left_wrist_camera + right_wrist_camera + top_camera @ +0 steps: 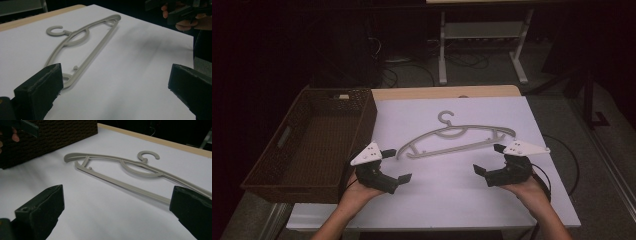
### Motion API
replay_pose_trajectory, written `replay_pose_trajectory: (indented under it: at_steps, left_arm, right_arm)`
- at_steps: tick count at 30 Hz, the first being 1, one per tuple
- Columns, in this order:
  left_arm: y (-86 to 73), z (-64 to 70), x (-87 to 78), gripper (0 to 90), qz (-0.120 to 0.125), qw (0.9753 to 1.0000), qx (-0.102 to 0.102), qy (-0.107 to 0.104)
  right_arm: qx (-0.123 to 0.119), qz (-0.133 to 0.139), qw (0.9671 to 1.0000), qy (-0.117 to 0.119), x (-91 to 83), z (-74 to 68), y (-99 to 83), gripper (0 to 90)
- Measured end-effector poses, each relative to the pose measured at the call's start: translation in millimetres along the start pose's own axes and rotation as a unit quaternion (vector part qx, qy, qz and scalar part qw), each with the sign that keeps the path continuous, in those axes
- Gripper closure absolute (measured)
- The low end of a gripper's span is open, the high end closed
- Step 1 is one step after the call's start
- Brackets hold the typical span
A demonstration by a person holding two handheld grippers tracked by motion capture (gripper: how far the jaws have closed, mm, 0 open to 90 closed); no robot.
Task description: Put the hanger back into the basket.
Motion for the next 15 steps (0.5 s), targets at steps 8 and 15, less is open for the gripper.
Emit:
replay_pose_trajectory:
  at_steps: [8, 15]
  left_arm:
    - [-7.1, -1.2, 5.3, 0.0, -0.011, 0.9999, -0.005, -0.001]
    - [-9.6, -1.7, 6.6, 0.0, -0.013, 0.9999, -0.006, -0.001]
  right_arm:
    - [0.008, -0.010, 0.9999, -0.007, 10.6, 6.8, 0.8, 1.0]
    - [0.018, -0.011, 0.9997, -0.013, 18.3, 13.7, 6.2, 10.0]
Point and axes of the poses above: each handheld gripper's, and its own axes: x roughly forward along the jaws, y roughly out of its top, z roughly to its right, the point moved 3 cm from there along x, roughly forward along the jaws, and after that the axes turned 1 degree about -z, right-handed, at the moved point
